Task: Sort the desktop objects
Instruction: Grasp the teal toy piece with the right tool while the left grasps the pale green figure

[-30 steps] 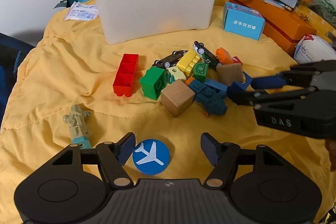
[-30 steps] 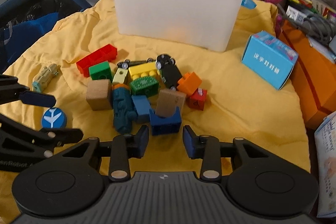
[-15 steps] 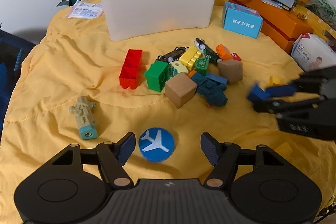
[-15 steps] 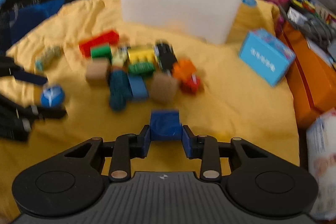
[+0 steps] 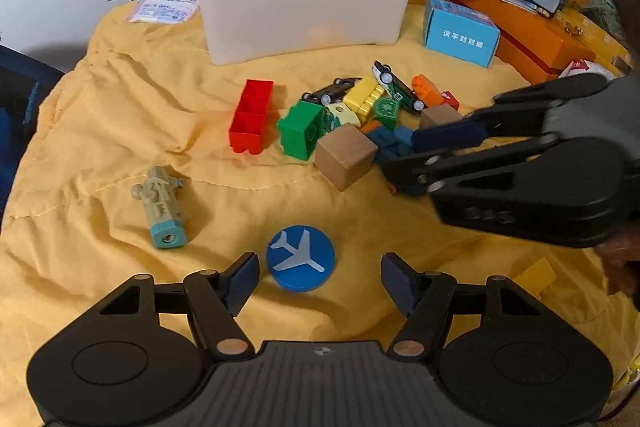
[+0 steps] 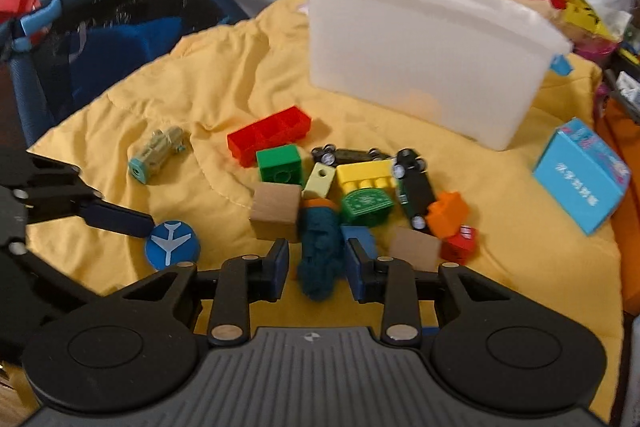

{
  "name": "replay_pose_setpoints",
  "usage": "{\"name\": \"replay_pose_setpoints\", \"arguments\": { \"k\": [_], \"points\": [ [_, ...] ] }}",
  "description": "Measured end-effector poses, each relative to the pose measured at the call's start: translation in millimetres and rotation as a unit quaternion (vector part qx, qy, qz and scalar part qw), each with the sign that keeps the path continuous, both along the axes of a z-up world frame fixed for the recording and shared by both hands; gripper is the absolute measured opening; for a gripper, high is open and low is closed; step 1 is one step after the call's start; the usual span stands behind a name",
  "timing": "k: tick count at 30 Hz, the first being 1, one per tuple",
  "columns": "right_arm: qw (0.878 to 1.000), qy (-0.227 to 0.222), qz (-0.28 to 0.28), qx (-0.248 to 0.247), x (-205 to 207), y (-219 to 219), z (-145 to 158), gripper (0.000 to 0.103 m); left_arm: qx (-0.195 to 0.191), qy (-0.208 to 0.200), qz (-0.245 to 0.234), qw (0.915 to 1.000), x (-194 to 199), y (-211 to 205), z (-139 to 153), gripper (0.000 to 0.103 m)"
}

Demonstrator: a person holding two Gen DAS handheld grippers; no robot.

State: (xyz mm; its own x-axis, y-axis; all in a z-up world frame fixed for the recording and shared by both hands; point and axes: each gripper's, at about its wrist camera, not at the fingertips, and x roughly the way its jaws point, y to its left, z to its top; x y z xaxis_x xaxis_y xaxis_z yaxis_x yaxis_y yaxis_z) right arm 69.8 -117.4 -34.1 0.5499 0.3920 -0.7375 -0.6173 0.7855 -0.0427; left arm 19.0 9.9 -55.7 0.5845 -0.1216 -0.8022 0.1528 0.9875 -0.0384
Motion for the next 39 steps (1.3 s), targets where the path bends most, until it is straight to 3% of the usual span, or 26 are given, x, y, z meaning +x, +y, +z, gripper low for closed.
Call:
{"name": "replay_pose_setpoints", "arguments": {
  "k": [9,12,18,23,26,28,31,36,39],
  "points": [
    [0.995,-0.048,0.047,-0.07,-2.9,15.8,-11.2,0.029,-0.001,0.004,-0.003,1.0,4.1,-0.7,-2.1,0.071],
    [0.997,-0.013,0.055,-0.054,-9.8,7.7,-8.8,0.027,0.004,0.008,-0.007,0.9999,6.2,-3.2,-5.0,0.071],
    [0.999,0.032,0.014,-0.037,-21.1,-28.0,-4.9,0.027,-0.006,0.012,-0.017,0.9998,8.8,-5.7,-6.4,0.069],
    [0.999,0.043,-0.006,-0.031,-22.8,-39.3,-6.3,0.034,0.003,0.012,-0.033,0.9994,5.3,-15.9,-7.5,0.068],
    [0.999,0.038,0.0,-0.039,-24.4,-36.1,-8.5,0.031,-0.002,0.01,-0.028,0.9996,3.7,-13.7,-5.1,0.068],
    [0.999,0.037,0.004,-0.038,-24.6,-36.6,-8.0,0.03,0.002,0.002,-0.019,0.9998,2.1,-9.8,0.1,0.068],
    [0.999,0.043,0.001,-0.032,-22.9,-39.1,-7.1,0.029,0.036,-0.041,0.034,0.998,2.9,6.6,14.7,0.068],
    [0.999,0.038,-0.001,-0.034,-24.6,-37.1,-7.5,0.029,0.051,-0.031,0.118,0.9912,31.9,42.1,14.7,0.068],
    [0.999,0.037,-0.006,-0.032,-25.4,-37.5,-7.6,0.029,0.059,-0.02,0.143,0.9878,48.4,53.5,2.5,0.068]
  ]
}}
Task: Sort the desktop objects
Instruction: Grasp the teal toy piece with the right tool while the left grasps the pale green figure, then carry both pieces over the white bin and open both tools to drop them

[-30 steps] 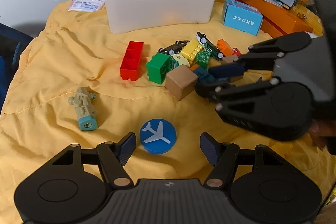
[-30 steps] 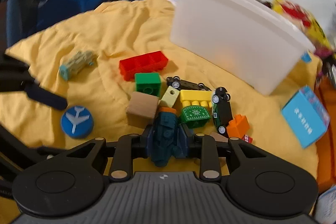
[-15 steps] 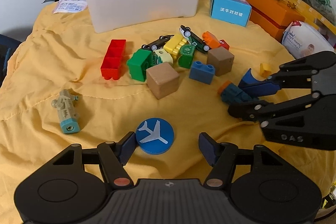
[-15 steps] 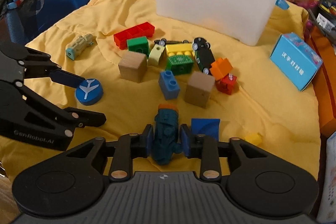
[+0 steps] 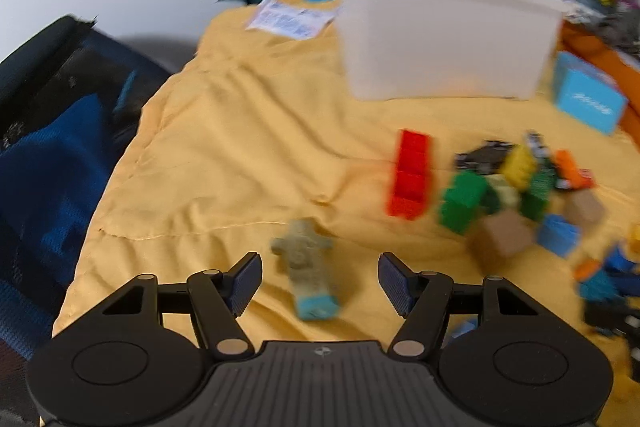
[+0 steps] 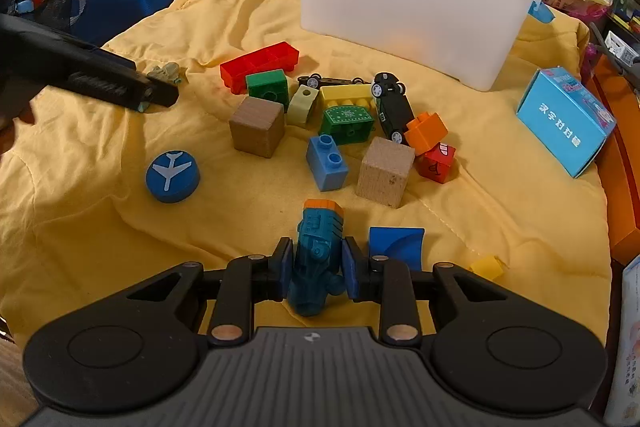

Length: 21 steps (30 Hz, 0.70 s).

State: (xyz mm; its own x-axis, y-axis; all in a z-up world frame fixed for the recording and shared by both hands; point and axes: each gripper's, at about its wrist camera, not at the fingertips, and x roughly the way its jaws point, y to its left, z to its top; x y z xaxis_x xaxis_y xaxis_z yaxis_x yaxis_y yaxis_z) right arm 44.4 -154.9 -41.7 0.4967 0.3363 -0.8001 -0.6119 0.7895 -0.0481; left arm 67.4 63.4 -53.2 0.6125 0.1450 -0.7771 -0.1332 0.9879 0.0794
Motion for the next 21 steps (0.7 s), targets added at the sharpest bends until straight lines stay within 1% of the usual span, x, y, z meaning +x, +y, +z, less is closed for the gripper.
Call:
{"name": "replay_pose_setpoints", "arguments": {
  "k": [1,2,3,4,6,9,11,12,13,16,19,21],
  "points": [
    [1.0,-0.001,-0.002,0.001,-0.4,-0.1,-0.1,0.029,-0.003,0.011,0.0,0.9999,5.3,2.1,-6.1,0.057],
    [1.0,-0.002,-0.004,0.002,-0.3,0.2,-0.2,0.029,-0.023,0.017,-0.003,0.9996,8.0,6.3,-10.5,0.045],
    [1.0,-0.004,-0.006,0.003,-1.0,0.0,-0.4,0.03,-0.04,0.003,0.003,0.9992,5.5,10.5,-9.5,0.036],
    [1.0,-0.006,-0.009,0.004,-1.7,-0.3,-0.4,0.03,-0.041,0.005,0.001,0.9992,4.5,12.0,-9.7,0.03],
    [1.0,-0.007,-0.013,0.005,-2.7,-0.5,-1.0,0.033,-0.043,0.008,-0.016,0.9989,1.5,13.8,-8.5,0.029],
    [1.0,-0.005,-0.02,0.01,-2.0,-1.6,-3.0,0.035,-0.085,0.01,-0.029,0.9959,-3.6,15.9,-4.3,0.029],
    [1.0,-0.008,-0.016,0.005,-2.2,-0.1,-3.4,0.033,-0.111,0.003,-0.038,0.9931,-9.9,12.6,1.6,0.029],
    [1.0,-0.008,-0.011,0.0,-2.2,1.4,-2.6,0.029,-0.119,-0.004,-0.043,0.992,-13.0,8.6,5.8,0.029],
    [1.0,-0.008,-0.008,-0.001,-2.2,2.6,-0.8,0.028,-0.122,-0.011,-0.052,0.9912,-14.7,5.2,11.9,0.029],
    [1.0,-0.012,-0.006,0.013,0.6,3.3,13.3,0.027,-0.115,-0.044,-0.079,0.9893,-13.5,-4.7,38.0,0.029],
    [0.999,-0.042,-0.01,0.023,9.5,5.5,32.7,0.027,-0.104,-0.085,-0.103,0.9856,-3.9,-12.6,69.2,0.029],
    [0.998,-0.057,-0.017,0.03,18.8,6.1,42.8,0.027,-0.095,-0.105,-0.117,0.983,6.0,-16.2,85.8,0.029]
  ]
}}
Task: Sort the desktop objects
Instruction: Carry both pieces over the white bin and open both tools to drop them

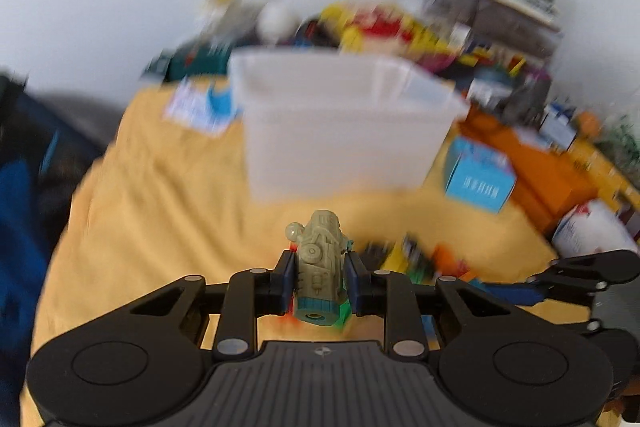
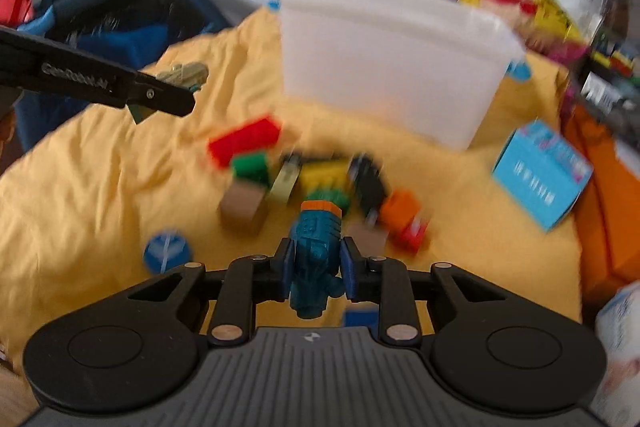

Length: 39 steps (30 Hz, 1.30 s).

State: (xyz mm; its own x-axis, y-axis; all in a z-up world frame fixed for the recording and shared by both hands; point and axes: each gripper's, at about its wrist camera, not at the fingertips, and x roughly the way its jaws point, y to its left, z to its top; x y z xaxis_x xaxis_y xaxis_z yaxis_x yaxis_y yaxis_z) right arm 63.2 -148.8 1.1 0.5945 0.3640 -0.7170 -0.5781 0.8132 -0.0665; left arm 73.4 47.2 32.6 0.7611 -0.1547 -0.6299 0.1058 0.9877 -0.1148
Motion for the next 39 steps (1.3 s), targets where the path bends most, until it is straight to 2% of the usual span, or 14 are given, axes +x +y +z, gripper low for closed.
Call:
{"name": "replay_pose_setpoints", "arguments": {
  "k": [6,11,15,19,21,23,24,27,30,34,39],
  "points": [
    [0.998,-0.064,-0.01,0.017,44.2,7.1,41.1,0.027,0.031,-0.067,-0.011,0.9972,43.0,-4.7,44.7,0.029],
    [0.989,-0.138,-0.036,0.034,94.0,16.2,82.8,0.027,0.06,-0.099,-0.001,0.9933,93.0,-8.0,62.6,0.029],
    [0.986,-0.143,-0.07,0.052,143.7,26.4,93.8,0.028,0.073,-0.084,0.023,0.9936,140.7,-2.8,53.3,0.029],
    [0.986,-0.125,-0.102,0.049,177.0,35.5,81.9,0.028,0.062,-0.046,0.036,0.9964,169.2,-0.7,37.1,0.03],
    [0.985,-0.128,-0.109,0.045,178.1,37.3,75.2,0.029,0.051,-0.055,0.033,0.9966,160.8,2.1,36.5,0.038],
    [0.981,-0.153,-0.11,0.052,168.9,32.3,74.1,0.037,0.054,-0.076,0.023,0.9954,145.3,2.7,40.7,0.061],
    [0.978,-0.171,-0.108,0.053,160.5,28.1,73.6,0.044,0.064,-0.087,0.016,0.994,135.6,1.5,42.8,0.063],
    [0.977,-0.182,-0.089,0.062,138.5,14.4,75.0,0.044,0.092,-0.102,-0.003,0.9905,105.6,-3.4,45.3,0.064],
    [0.982,-0.168,-0.063,0.061,108.3,1.1,72.4,0.043,0.086,-0.089,-0.016,0.9922,71.2,-4.3,36.0,0.064],
    [0.99,-0.12,-0.043,0.064,67.3,-14.2,56.5,0.043,0.048,-0.035,-0.025,0.9979,30.0,-9.3,3.6,0.065],
    [0.998,-0.053,-0.026,0.032,18.8,-22.3,20.0,0.042,0.054,0.042,-0.051,0.9964,-14.8,-25.2,-49.1,0.064]
  ]
}}
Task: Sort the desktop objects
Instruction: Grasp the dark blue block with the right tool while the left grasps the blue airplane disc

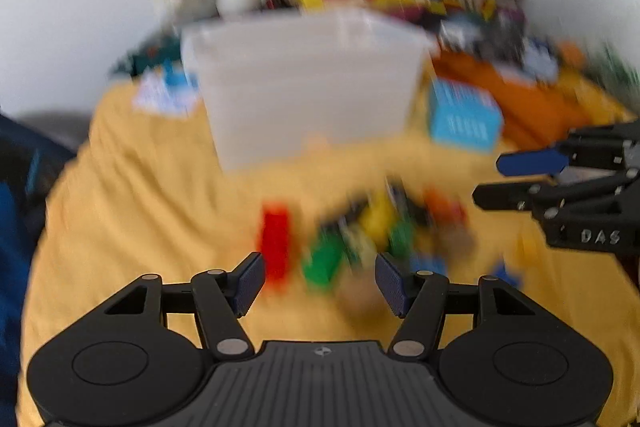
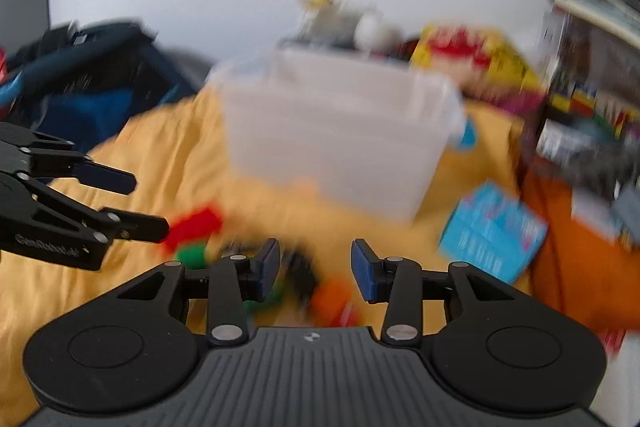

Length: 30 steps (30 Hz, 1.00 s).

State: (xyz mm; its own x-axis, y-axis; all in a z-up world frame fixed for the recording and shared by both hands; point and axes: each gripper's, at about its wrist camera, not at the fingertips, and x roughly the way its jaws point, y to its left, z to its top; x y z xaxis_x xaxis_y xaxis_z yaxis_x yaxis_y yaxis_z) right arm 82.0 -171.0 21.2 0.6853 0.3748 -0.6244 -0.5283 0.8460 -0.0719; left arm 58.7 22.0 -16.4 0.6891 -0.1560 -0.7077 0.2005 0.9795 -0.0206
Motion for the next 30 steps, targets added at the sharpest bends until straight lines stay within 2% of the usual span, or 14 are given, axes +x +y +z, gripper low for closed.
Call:
{"name": "replay_pose_setpoints", "arguments": {
  "k": [2,5,9,18,21,24,30],
  "points": [
    [1.0,0.019,0.002,-0.014,-17.6,-1.2,-13.3,0.037,0.007,0.019,-0.01,0.9997,-15.0,-5.3,-14.4,0.064],
    [0.998,0.022,0.012,-0.059,-42.6,1.9,-34.6,0.036,0.021,0.035,-0.019,0.999,-26.7,-11.0,-29.2,0.064],
    [0.997,0.038,-0.004,-0.07,-52.8,-1.8,-52.1,0.036,0.021,0.047,-0.002,0.9987,-25.0,-8.5,-37.2,0.064],
    [0.996,0.06,-0.038,-0.053,-38.0,-16.5,-61.8,0.04,0.021,0.057,-0.016,0.998,-32.0,-13.4,-47.4,0.061],
    [0.995,0.071,-0.043,-0.046,-33.0,-17.4,-66.4,0.04,0.016,0.059,-0.017,0.998,-33.4,-11.7,-47.3,0.055],
    [0.994,0.086,-0.05,-0.038,-28.2,-18.0,-71.3,0.04,0.008,0.062,-0.021,0.9978,-34.8,-10.7,-46.5,0.044],
    [0.994,0.092,-0.046,-0.031,-30.0,-19.2,-72.5,0.035,0.006,0.059,-0.034,0.9977,-39.5,-13.0,-45.6,0.042]
  ]
}}
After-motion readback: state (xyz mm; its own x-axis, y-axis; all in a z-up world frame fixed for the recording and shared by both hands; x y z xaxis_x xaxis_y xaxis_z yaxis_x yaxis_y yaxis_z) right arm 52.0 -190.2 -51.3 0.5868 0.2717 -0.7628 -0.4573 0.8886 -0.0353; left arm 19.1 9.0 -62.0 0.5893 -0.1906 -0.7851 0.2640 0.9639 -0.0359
